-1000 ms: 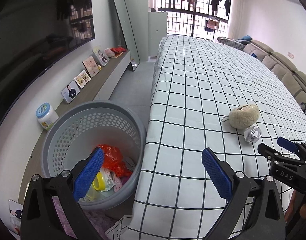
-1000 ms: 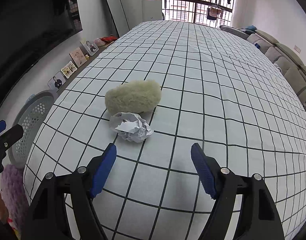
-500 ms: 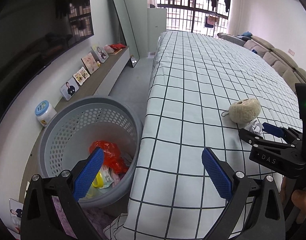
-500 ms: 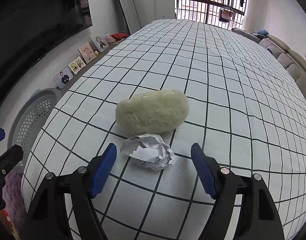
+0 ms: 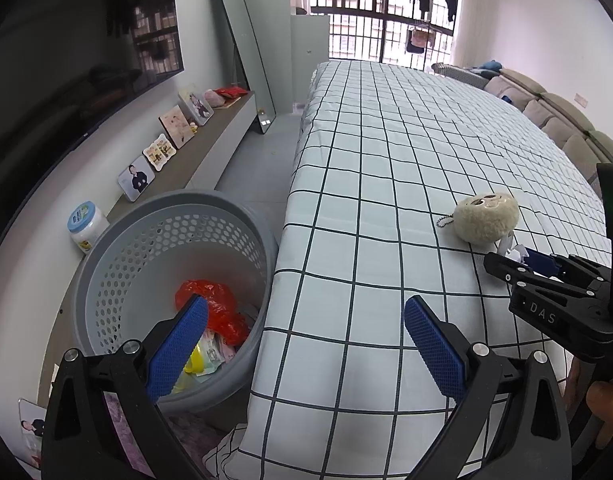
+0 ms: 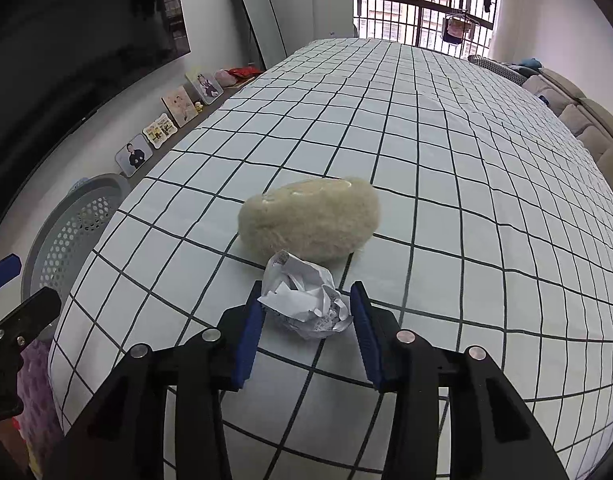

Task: Collect trash
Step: 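Move both tools over the bed toward the plush ball and crumpled foil, then grasp the crumpled silver foil with the right tool while the left tool grasps the beige plush ball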

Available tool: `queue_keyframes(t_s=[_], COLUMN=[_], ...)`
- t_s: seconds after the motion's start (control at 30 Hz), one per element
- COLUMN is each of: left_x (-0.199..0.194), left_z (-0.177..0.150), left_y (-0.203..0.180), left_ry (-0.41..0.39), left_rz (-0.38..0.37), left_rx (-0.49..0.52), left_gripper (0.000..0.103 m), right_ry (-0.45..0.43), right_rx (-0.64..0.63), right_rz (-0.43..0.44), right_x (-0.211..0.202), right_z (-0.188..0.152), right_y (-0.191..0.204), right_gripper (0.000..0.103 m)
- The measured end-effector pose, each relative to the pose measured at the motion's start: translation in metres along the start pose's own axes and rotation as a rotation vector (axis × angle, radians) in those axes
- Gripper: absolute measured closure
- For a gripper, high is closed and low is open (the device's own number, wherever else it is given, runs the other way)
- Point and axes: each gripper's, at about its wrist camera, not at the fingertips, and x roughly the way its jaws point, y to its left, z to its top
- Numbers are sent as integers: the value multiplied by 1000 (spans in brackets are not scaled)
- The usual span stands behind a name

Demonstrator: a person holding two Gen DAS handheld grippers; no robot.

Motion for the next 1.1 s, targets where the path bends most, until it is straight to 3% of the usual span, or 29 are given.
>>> queue_keyframes(t_s=[0.53, 0.8, 1.1], left_x=[8, 30, 50], left_z=[19, 31, 37], left_y=[-64, -106, -144], left_ry=[-16, 13, 41], left_rz=[-81, -140, -174], left_rx=[87, 118, 182], left_gripper=[7, 7, 7], right_ry=[-31, -29, -47], right_rx=[160, 251, 287], right_rz=[-131, -129, -97], right_x=[-47, -41, -40], right_z=[-39, -50, -51], right_y=[-98, -138, -147], right_gripper=[61, 61, 61])
